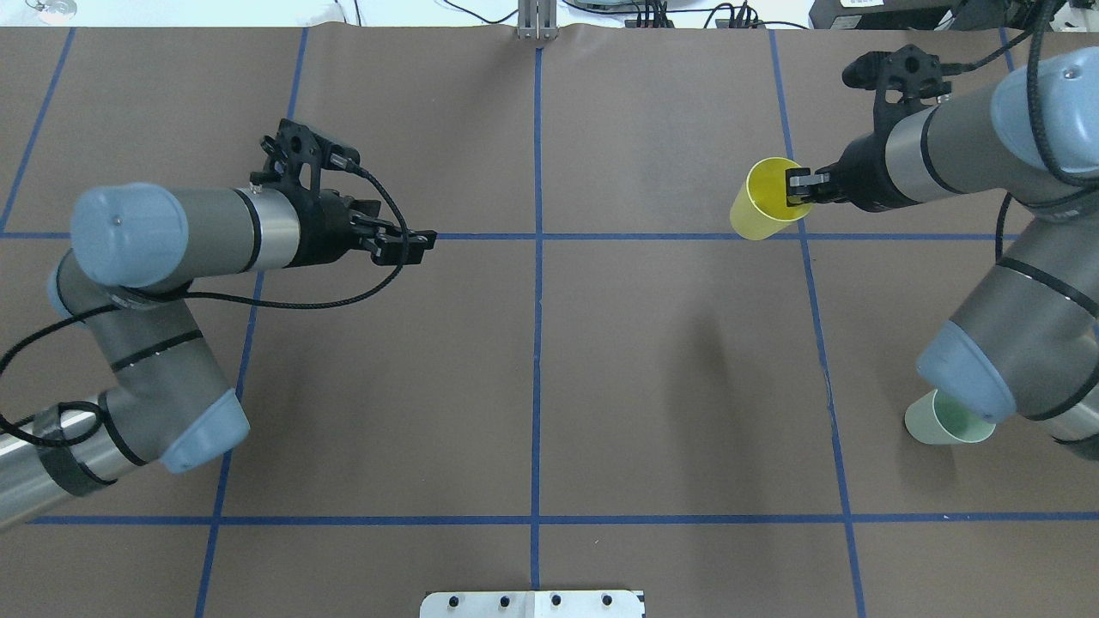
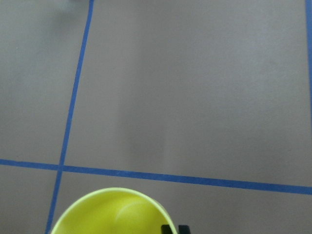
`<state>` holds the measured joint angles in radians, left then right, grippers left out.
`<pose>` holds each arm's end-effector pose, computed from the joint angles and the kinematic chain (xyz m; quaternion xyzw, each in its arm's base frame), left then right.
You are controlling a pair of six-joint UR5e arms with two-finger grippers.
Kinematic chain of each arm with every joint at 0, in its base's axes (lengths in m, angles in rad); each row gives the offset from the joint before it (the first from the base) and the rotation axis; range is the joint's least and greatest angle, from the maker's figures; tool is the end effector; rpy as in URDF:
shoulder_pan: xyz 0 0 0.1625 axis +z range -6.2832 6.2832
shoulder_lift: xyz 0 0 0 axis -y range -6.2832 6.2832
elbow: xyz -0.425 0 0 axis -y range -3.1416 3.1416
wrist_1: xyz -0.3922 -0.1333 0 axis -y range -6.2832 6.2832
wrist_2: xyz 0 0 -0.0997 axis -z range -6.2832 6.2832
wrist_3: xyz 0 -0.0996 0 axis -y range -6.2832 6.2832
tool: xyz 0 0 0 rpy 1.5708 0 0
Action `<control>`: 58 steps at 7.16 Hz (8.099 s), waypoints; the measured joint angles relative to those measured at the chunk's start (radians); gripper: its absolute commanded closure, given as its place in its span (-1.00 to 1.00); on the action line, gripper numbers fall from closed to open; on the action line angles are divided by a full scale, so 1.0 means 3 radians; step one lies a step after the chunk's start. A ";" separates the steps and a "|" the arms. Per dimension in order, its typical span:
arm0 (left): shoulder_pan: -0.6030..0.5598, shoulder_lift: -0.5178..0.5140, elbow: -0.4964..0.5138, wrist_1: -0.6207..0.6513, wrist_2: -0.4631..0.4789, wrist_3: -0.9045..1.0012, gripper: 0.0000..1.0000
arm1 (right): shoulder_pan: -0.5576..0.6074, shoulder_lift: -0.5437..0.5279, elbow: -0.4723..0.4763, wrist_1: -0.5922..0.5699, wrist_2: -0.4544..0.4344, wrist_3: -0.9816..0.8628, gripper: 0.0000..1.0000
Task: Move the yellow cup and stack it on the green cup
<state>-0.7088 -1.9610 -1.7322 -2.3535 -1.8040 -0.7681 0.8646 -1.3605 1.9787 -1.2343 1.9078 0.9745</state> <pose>0.3938 -0.4829 0.2758 0.3550 0.5099 0.1085 0.7760 -0.2758 -0.4780 0.3238 0.1912 -0.4368 0.0408 0.8781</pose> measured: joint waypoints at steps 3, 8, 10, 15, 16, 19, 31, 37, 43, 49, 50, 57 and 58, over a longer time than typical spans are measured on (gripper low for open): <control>-0.0765 0.0047 -0.0115 0.1117 -0.0817 0.0218 -0.99 | -0.0003 -0.0891 0.0530 0.0019 -0.0226 -0.0444 1.00; -0.1064 0.0248 -0.0121 0.1441 -0.0960 0.0736 -0.99 | -0.0015 -0.1777 0.0838 0.0030 0.0259 -0.0589 1.00; -0.1081 0.0249 -0.0096 0.1443 -0.0958 0.0746 -0.99 | -0.0032 -0.1793 0.0705 0.0029 0.0389 -0.0590 1.00; -0.1081 0.0246 -0.0076 0.1437 -0.0956 0.0745 -0.99 | -0.0019 -0.1830 0.0633 0.0030 0.0618 -0.0590 1.00; -0.1079 0.0244 -0.0073 0.1432 -0.0956 0.0745 -0.99 | -0.0016 -0.1843 0.0637 0.0032 0.0621 -0.0590 1.00; -0.1075 0.0246 -0.0051 0.1412 -0.0953 0.0743 -0.99 | -0.0016 -0.1855 0.0626 0.0029 0.0603 -0.0590 1.00; -0.1508 0.0209 -0.0029 0.2034 -0.1004 0.1515 -1.00 | 0.0378 -0.1800 0.0520 -0.0032 0.0788 -0.0976 -1.00; -0.2611 0.0943 0.0369 0.2297 -0.1582 0.3207 -1.00 | 0.1823 -0.1406 -0.0189 -0.0713 0.1278 -0.2789 -1.00; -0.2752 0.1403 0.0257 0.2086 -0.1641 0.3205 -1.00 | 0.2318 -0.1367 -0.0673 -0.0766 0.1596 -0.3268 -1.00; -0.2798 0.1378 0.0192 0.2409 -0.1622 0.3217 -1.00 | 0.2472 -0.1381 -0.0702 -0.1051 0.1634 -0.3338 -1.00; -0.2800 0.1380 0.0193 0.2409 -0.1621 0.3217 -1.00 | 0.2441 -0.1371 -0.0680 -0.1052 0.1630 -0.3258 -1.00; -0.2802 0.1450 0.0167 0.2399 -0.1616 0.3216 -1.00 | 0.2250 -0.1415 -0.0450 -0.1129 0.1458 -0.2985 -1.00; -0.2802 0.1452 0.0176 0.2399 -0.1616 0.3215 -1.00 | 0.2251 -0.1423 -0.0421 -0.1155 0.1465 -0.2962 -1.00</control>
<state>-1.5493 -1.5254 -1.6794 -1.6337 -2.2887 0.1965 1.5398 -1.7874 1.8523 -1.5807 2.3473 0.0858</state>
